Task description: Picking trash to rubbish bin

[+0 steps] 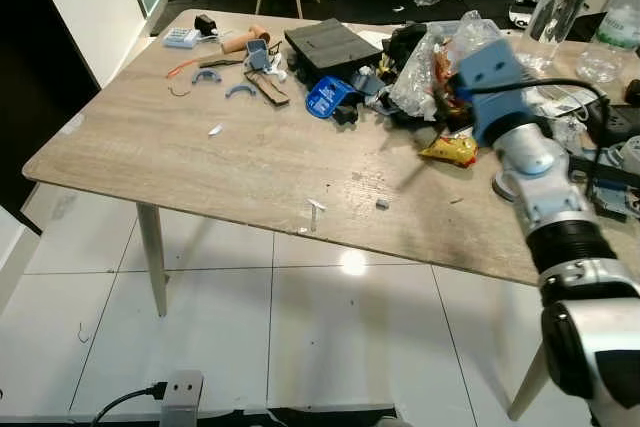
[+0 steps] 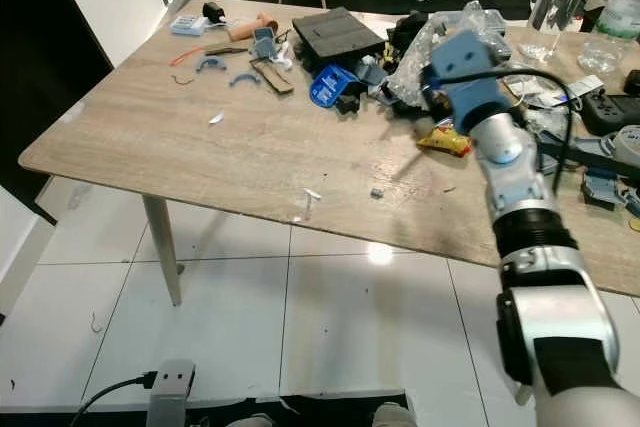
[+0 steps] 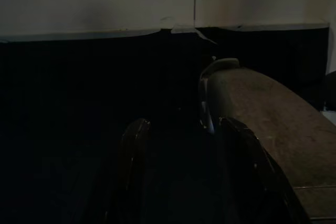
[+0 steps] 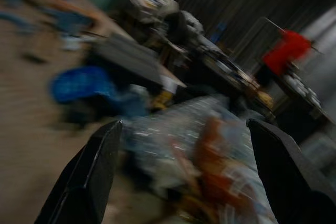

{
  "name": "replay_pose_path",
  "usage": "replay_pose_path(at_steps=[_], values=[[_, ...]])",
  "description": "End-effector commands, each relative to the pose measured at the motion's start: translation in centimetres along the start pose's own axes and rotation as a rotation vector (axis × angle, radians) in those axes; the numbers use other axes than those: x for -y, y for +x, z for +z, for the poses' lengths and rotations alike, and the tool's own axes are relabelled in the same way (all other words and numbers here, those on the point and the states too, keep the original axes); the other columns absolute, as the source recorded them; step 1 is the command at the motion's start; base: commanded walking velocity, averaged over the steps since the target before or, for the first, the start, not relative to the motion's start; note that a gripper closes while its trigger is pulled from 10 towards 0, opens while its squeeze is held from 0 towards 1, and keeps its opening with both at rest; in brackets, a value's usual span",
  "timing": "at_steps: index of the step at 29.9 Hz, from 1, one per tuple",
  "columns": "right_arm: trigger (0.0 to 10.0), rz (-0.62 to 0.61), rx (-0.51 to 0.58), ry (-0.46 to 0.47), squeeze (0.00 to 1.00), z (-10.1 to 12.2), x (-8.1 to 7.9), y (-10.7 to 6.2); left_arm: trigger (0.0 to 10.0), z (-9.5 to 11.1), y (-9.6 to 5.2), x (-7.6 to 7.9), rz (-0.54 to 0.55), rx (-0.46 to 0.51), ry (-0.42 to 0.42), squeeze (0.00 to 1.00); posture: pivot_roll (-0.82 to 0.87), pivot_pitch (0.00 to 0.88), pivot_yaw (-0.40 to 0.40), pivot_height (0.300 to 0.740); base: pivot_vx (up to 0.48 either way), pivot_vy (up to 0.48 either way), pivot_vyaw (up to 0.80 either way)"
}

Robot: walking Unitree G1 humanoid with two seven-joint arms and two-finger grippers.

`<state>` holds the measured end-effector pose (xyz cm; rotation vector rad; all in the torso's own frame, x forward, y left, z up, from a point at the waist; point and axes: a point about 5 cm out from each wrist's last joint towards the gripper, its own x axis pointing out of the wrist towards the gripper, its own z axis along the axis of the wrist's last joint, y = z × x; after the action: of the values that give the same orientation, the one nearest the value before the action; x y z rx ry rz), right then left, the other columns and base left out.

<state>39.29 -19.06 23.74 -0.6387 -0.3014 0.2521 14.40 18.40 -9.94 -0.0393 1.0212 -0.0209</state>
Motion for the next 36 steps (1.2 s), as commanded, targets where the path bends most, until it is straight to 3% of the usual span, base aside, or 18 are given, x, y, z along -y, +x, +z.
replay_pose_path(at_steps=[1,8,19,23,25,31,36], values=[[10.0,0.056,0.039,-0.044,0.00,0.6,-1.1,0.3,10.0,-1.0,-0.2,-0.3,0.006,-0.032,0.005,0.00,-0.10,0.087,0.072,0.740,0.000,0.000,0.00],[10.0,0.045,-0.029,-0.212,0.00,0.5,-0.5,1.0,10.0,-2.4,-0.6,-0.1,-0.009,-0.060,0.023,0.00,-0.10,0.139,0.082,0.740,0.000,0.000,0.00],[10.0,0.053,-0.022,-0.245,0.00,0.3,-0.1,0.8,10.0,-4.8,-1.5,-0.7,-0.010,-0.101,0.039,0.00,-0.09,0.207,0.099,0.740,0.000,0.000,0.00],[10.0,0.053,0.005,-0.282,0.00,0.9,0.4,0.9,10.0,-5.6,-2.0,-1.6,-0.001,-0.108,0.052,0.00,-0.08,0.245,0.126,0.740,0.000,0.000,0.00],[10.0,0.037,0.032,-0.312,0.00,1.5,1.0,1.1,10.0,-6.0,-2.4,-2.4,0.008,-0.107,0.060,0.00,-0.07,0.265,0.143,0.740,0.000,0.000,0.00],[10.0,0.020,0.057,-0.337,0.00,2.1,1.7,1.1,10.0,-6.2,-2.6,-3.0,0.014,-0.104,0.068,0.00,-0.06,0.285,0.157,0.740,0.000,0.000,0.00],[10.0,-0.020,0.109,-0.423,0.00,3.6,3.7,1.1,10.0,-6.5,-3.0,-3.7,0.016,-0.094,0.077,0.00,-0.05,0.319,0.182,0.740,0.000,0.000,0.00]])
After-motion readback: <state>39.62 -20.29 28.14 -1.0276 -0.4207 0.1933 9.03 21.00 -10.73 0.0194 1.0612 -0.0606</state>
